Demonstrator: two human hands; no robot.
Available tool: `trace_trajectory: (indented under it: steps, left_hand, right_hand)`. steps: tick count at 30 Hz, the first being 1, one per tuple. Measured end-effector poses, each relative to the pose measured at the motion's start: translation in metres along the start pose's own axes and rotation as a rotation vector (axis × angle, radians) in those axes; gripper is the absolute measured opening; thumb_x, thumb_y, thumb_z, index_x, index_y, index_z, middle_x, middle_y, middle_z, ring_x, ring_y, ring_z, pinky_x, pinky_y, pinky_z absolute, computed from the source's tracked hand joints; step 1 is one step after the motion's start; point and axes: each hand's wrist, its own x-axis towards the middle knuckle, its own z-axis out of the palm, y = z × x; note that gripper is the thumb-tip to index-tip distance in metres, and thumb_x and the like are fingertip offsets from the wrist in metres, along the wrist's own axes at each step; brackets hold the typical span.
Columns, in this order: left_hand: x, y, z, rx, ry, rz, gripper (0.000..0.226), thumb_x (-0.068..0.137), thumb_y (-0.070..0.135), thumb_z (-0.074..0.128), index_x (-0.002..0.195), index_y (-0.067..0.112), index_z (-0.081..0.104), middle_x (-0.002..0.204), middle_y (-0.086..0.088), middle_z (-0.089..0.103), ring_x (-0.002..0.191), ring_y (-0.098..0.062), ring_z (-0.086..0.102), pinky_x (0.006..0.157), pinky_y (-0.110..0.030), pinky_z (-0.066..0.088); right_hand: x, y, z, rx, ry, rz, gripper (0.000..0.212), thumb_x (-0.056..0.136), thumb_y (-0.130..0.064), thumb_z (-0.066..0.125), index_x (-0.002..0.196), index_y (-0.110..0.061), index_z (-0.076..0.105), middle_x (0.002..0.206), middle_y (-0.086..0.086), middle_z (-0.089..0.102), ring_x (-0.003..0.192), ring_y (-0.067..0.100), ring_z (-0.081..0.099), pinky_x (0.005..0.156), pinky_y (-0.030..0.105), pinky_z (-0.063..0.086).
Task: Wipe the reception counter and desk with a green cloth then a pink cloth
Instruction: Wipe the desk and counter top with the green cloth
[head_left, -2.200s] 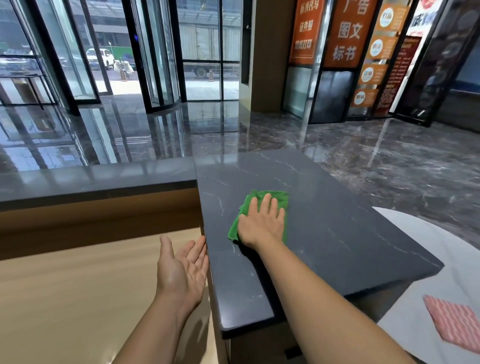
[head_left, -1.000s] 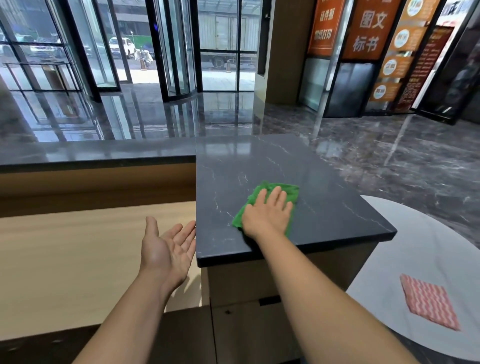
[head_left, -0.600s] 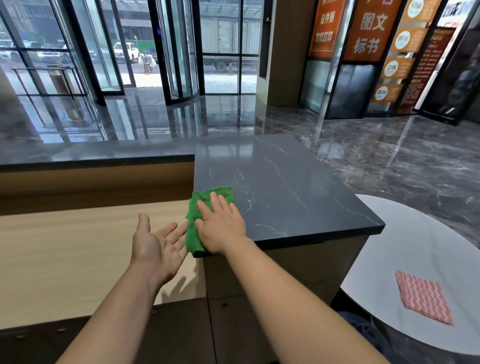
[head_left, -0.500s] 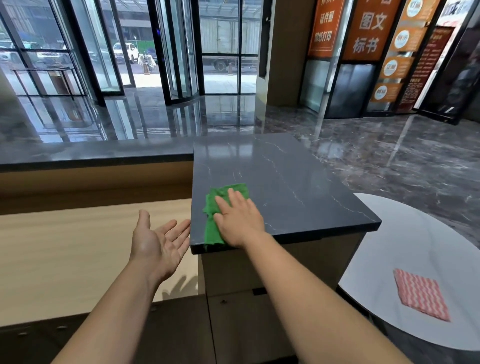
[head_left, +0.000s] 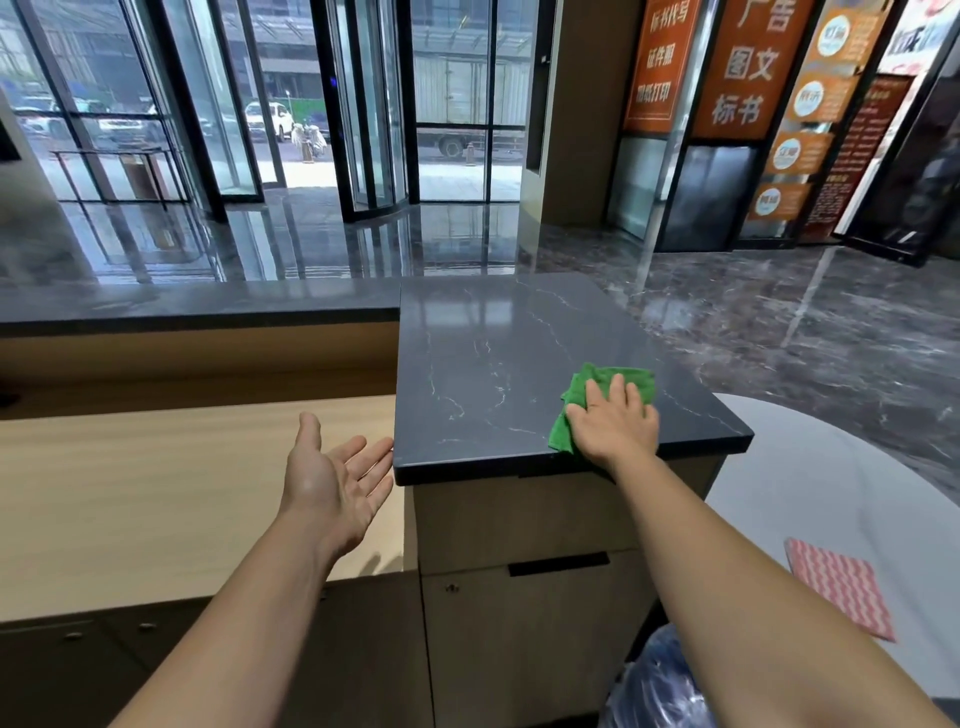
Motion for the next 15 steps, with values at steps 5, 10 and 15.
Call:
trace_trajectory:
  steps: [5, 10, 15]
  left_hand:
    - [-0.001, -0.001, 0.003, 0.009, 0.008, 0.009, 0.083, 0.090, 0.070, 0.027, 0.148, 0.010, 0.031, 0.139, -0.015, 0.051, 0.127, -0.032, 0.051, 0.111, -0.044, 0.036]
    - [0.000, -0.001, -0.002, -0.026, 0.002, 0.005, 0.085, 0.090, 0.070, 0.028, 0.149, 0.009, 0.029, 0.141, -0.017, 0.049, 0.128, -0.032, 0.049, 0.112, -0.045, 0.034]
    - [0.004, 0.005, -0.009, -0.055, -0.009, -0.021, 0.085, 0.090, 0.070, 0.029, 0.148, 0.008, 0.028, 0.142, -0.018, 0.047, 0.125, -0.035, 0.050, 0.109, -0.051, 0.035]
  right_hand:
    - [-0.027, -0.061, 0.007, 0.078, -0.062, -0.044, 0.061, 0.100, -0.036, 0.020, 0.157, -0.019, 0.007, 0.163, 0.010, -0.011, 0.150, 0.026, -0.009, 0.119, 0.047, -0.002]
    - [-0.063, -0.122, 0.025, 0.094, -0.122, -0.240, 0.061, 0.102, -0.036, 0.020, 0.157, -0.017, 0.003, 0.162, 0.013, -0.014, 0.150, 0.028, -0.012, 0.119, 0.048, -0.005]
    - [-0.083, -0.159, 0.035, 0.113, -0.149, -0.413, 0.066, 0.099, -0.025, 0.038, 0.157, -0.017, 0.008, 0.163, 0.013, -0.011, 0.150, 0.027, -0.011, 0.121, 0.047, -0.002]
